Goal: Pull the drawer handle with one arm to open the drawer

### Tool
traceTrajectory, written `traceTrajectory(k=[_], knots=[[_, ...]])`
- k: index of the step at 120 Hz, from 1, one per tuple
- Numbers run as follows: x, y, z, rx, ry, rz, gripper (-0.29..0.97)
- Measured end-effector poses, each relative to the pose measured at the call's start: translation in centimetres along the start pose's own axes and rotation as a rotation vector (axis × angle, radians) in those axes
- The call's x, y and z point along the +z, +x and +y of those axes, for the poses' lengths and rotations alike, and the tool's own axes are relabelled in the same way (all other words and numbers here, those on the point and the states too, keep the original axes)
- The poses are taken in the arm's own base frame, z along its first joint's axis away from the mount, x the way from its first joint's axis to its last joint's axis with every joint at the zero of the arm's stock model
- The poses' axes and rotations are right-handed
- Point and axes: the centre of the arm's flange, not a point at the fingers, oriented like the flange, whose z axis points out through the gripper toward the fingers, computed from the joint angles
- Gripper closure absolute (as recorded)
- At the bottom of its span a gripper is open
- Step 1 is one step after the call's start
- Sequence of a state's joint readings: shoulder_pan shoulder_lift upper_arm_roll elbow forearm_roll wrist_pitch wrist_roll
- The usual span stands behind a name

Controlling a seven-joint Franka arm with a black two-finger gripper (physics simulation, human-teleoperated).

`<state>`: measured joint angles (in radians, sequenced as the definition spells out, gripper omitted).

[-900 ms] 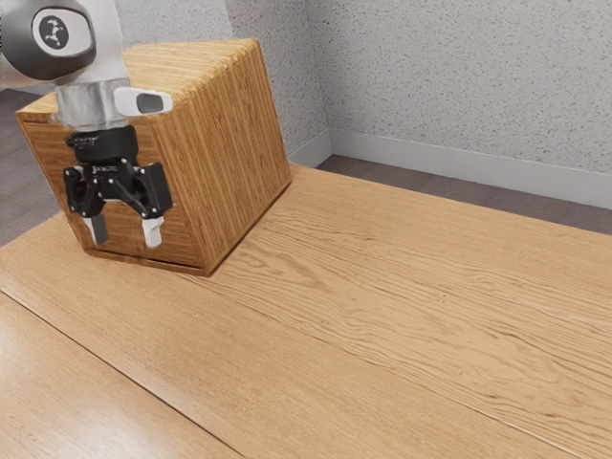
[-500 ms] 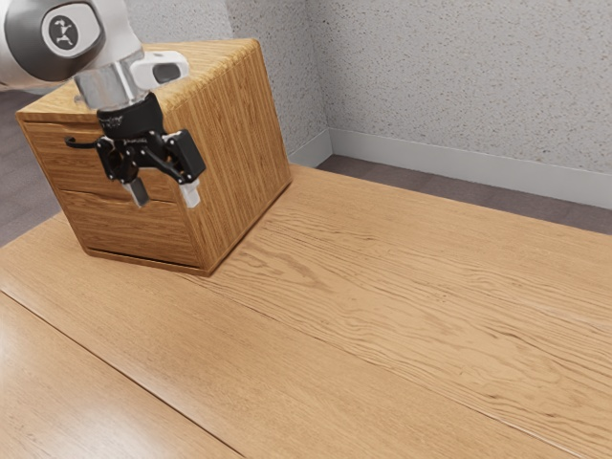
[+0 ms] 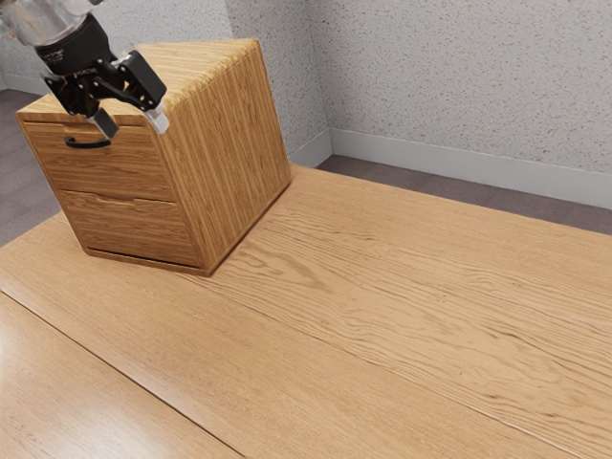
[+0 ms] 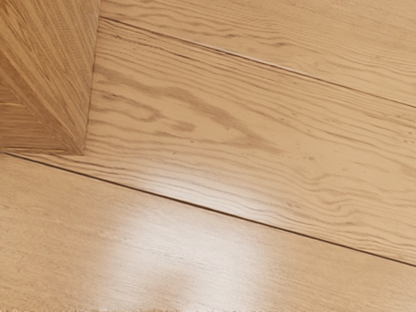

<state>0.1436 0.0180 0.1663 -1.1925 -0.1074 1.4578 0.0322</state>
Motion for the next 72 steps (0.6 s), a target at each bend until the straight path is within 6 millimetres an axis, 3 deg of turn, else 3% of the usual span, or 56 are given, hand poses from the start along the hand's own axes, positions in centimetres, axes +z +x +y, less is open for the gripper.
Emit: traceTrajectory(k=[10, 18, 30, 46, 61, 72], knots=[[-1.8, -1.4, 0.2, 0.142, -0.003, 0.034, 0.0], [-1.5, -2.9, 1.0, 0.276, -0.014, 0.021, 0.0], [-0.1, -7.4, 2.7, 0.476, -0.052, 0.012, 0.0], [0.8, -7.2, -1.5, 0.617, -0.047, 0.044, 0.0], [0.0, -7.2, -0.8, 0.962, -0.116, 0.151, 0.0], [3.9, -4.8, -4.4, 1.138, -0.275, 0.229, 0.0]])
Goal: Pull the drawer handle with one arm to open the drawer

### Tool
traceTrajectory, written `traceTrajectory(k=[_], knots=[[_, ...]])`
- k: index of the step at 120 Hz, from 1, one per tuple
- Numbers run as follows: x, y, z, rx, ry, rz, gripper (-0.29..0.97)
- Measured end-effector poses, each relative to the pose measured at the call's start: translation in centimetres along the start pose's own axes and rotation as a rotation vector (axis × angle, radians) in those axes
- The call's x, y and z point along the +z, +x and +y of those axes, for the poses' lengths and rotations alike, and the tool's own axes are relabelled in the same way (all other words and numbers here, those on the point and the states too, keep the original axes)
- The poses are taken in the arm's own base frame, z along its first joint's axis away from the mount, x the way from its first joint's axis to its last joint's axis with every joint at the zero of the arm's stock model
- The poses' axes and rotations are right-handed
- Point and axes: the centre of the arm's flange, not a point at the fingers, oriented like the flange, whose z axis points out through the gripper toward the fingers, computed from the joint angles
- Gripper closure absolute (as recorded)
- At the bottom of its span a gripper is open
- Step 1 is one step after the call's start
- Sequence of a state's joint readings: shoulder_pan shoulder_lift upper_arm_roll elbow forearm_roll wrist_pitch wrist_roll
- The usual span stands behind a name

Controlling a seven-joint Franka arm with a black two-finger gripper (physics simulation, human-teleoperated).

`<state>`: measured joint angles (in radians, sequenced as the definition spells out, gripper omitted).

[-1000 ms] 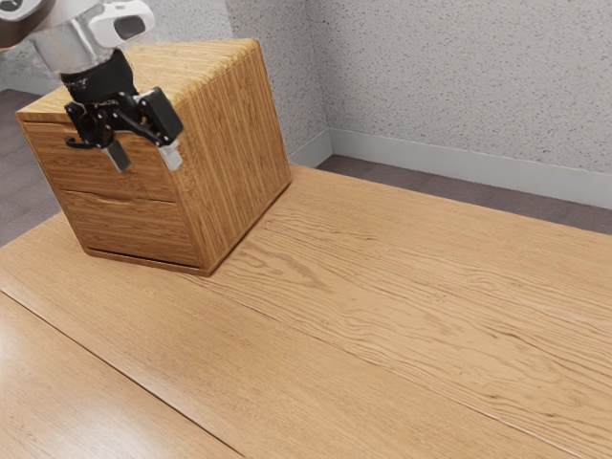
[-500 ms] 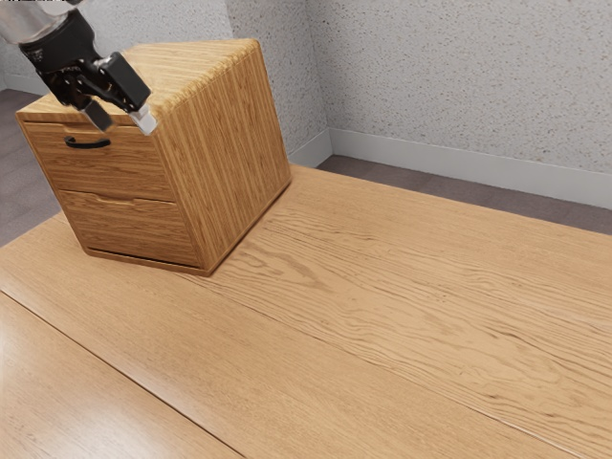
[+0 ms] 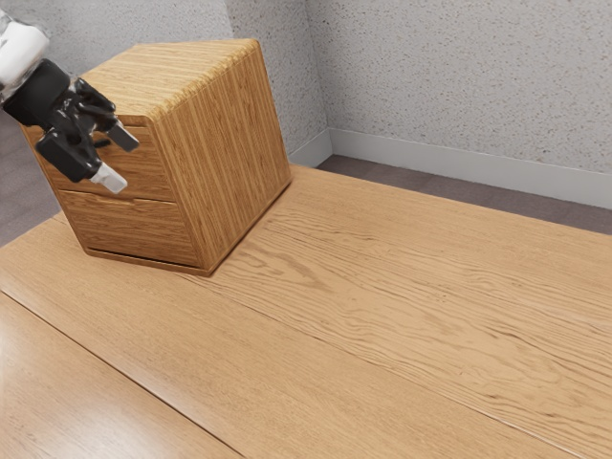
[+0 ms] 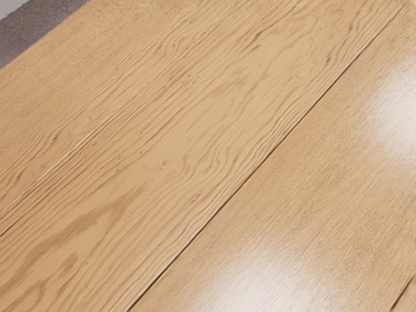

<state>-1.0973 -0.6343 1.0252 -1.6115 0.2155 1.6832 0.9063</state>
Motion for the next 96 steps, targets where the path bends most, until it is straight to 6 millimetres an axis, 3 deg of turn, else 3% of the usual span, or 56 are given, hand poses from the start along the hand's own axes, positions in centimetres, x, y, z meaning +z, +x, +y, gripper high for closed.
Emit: traceTrajectory(k=[6, 17, 22, 36, 50, 68, 77, 85, 96], knots=[[1.0, -1.8, -1.6, 0.046, -0.012, 0.014, 0.0], [2.5, -9.8, -5.6, -0.031, -0.068, 0.08, 0.0], [3.1, -12.2, -6.5, -0.03, -0.087, 0.096, 0.0], [2.9, -14.6, -7.3, 0.048, -0.11, 0.156, 0.0], [4.6, -16.3, -8.4, 0.169, -0.189, 0.348, 0.0], [-0.5, -21.1, -10.9, 0.21, -0.083, 0.443, 0.0], [-1.7, -21.4, -10.9, 0.243, -0.058, 0.417, 0.0], [-4.2, -21.5, -10.7, 0.259, -0.024, 0.38, 0.0], [-6.6, -23.4, -10.4, 0.256, -0.001, 0.349, 0.0]])
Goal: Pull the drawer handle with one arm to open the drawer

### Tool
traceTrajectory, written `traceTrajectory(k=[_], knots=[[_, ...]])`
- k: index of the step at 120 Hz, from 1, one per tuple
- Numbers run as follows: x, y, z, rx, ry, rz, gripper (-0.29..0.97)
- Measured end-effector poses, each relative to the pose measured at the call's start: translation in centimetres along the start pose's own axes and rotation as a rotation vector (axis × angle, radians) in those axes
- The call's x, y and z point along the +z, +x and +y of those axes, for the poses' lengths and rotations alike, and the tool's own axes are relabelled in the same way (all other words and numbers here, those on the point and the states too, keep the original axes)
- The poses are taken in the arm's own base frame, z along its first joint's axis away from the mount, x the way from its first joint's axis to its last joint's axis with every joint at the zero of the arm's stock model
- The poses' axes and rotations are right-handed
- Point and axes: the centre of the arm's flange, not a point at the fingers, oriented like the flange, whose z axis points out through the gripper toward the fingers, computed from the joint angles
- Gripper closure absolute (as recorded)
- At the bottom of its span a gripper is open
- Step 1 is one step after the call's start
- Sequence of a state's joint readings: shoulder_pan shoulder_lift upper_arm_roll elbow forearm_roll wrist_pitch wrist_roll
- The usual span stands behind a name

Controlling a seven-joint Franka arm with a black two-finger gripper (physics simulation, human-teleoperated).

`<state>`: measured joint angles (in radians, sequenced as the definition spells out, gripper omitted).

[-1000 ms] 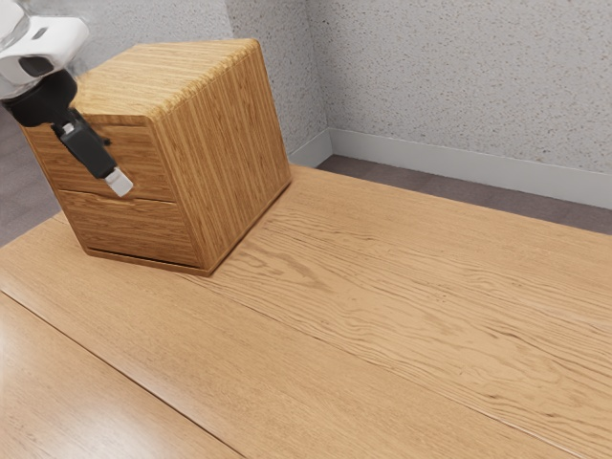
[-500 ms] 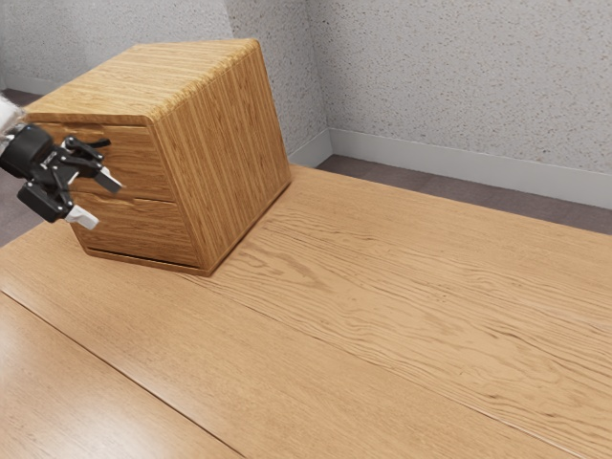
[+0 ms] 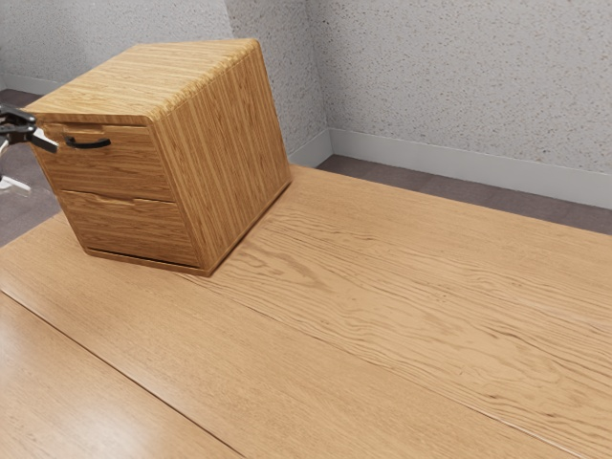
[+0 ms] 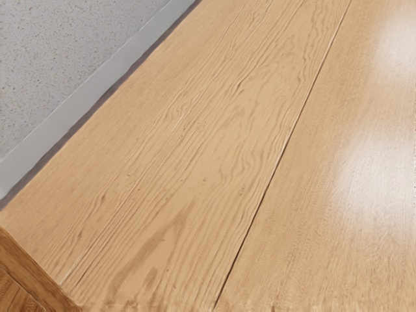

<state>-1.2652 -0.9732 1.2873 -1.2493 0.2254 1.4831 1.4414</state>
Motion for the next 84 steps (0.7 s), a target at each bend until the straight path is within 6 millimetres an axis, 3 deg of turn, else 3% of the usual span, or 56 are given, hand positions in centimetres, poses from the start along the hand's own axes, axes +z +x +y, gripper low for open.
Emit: traceTrajectory(k=[25, 34, 41, 54, 84], knots=[[-4.5, -3.3, 0.7, -0.029, 0.06, -0.133, 0.0], [-4.5, -5.0, 0.2, -0.048, 0.087, -0.189, 0.0], [-3.1, -6.0, -1.1, -0.053, 0.093, -0.219, 0.0], [-1.3, -5.4, -3.1, -0.019, 0.125, -0.245, 0.0], [-3.7, -3.3, -4.4, 0.023, 0.251, -0.265, 0.0]])
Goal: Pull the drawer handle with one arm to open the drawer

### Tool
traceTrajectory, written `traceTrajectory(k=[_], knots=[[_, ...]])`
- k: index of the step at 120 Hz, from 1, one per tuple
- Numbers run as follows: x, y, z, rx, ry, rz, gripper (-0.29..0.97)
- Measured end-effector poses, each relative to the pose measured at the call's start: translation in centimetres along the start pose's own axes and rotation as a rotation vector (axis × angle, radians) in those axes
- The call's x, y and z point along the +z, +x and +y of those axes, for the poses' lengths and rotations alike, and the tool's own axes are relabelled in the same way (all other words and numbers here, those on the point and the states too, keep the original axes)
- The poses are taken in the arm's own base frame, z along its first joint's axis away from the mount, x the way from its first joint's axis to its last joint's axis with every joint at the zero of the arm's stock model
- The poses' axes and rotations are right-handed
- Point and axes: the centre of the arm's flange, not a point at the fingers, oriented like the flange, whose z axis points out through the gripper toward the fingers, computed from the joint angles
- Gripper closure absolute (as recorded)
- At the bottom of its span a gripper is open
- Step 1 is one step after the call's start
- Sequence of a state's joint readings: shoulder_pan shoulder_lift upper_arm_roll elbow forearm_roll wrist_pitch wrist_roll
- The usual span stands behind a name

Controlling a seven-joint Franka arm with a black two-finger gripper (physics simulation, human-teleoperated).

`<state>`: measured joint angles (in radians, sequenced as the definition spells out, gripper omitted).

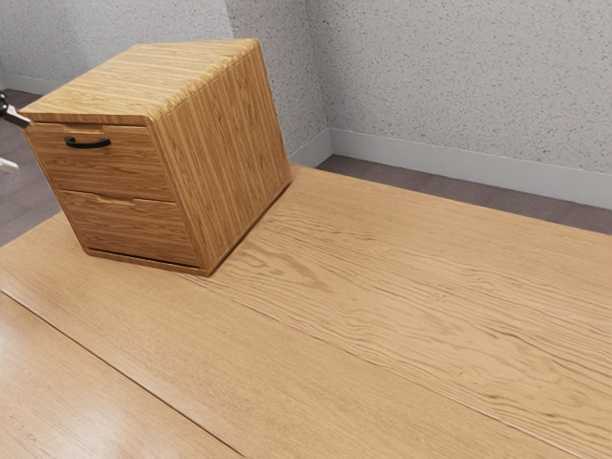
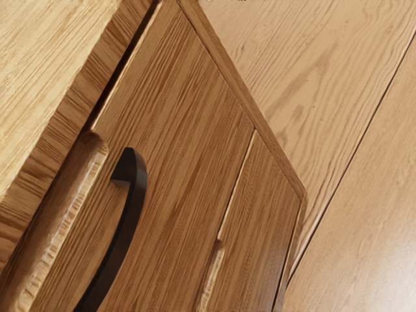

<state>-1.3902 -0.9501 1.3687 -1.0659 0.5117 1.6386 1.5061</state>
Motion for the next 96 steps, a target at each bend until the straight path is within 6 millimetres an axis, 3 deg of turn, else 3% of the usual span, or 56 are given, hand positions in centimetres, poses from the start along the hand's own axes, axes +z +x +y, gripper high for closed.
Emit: traceTrajectory(k=[25, 48, 65, 96], knots=[[-0.4, -0.3, -0.6, 0.009, 0.042, -0.052, 0.0], [-1.3, 1.7, -0.7, 0.049, 0.039, -0.171, 0.0], [-1.6, 1.2, -0.3, 0.048, 0.009, -0.229, 0.0], [-1.7, -1.7, -0.8, 0.028, 0.045, -0.319, 0.0]])
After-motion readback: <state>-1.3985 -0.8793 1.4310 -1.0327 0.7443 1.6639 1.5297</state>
